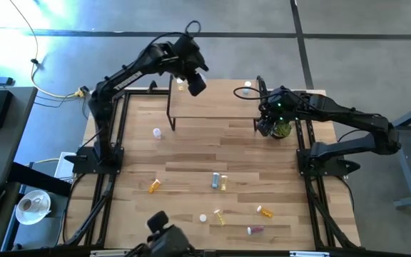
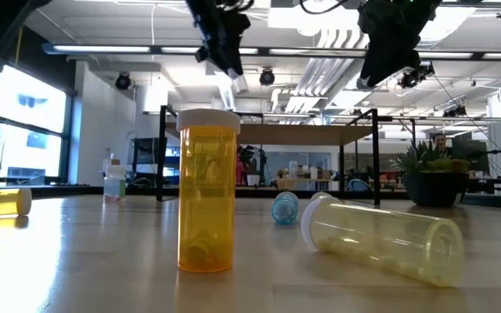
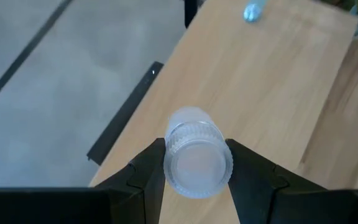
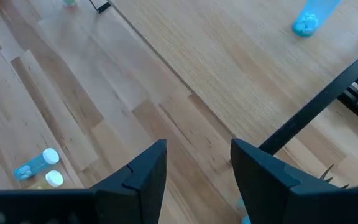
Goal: Pick and place medicine bottles onto shelf by color
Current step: Put the middle transparent pill bottle on the shelf
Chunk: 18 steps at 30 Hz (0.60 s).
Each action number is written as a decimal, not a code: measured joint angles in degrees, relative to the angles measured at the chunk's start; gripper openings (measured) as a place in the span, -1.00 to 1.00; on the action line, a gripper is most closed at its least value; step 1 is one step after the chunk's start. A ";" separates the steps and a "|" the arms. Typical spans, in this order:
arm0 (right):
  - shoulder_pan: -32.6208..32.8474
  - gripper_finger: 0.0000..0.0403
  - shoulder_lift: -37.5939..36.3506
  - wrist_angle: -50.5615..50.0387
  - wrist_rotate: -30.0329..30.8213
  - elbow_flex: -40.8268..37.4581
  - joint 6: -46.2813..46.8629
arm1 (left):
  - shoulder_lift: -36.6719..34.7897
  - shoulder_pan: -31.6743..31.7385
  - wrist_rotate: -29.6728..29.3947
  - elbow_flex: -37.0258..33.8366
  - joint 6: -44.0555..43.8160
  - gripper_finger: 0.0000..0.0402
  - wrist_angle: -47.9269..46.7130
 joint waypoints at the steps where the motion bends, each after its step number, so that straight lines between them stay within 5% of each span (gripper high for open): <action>1: 0.00 -0.16 0.00 -0.02 0.00 0.00 0.00 | 0.65 -0.02 0.00 0.00 -0.01 -0.32 -0.11; 18: 0.00 -0.16 0.02 -0.04 0.13 0.00 -0.63 | 7.77 0.37 -0.26 0.02 0.00 -0.32 -2.60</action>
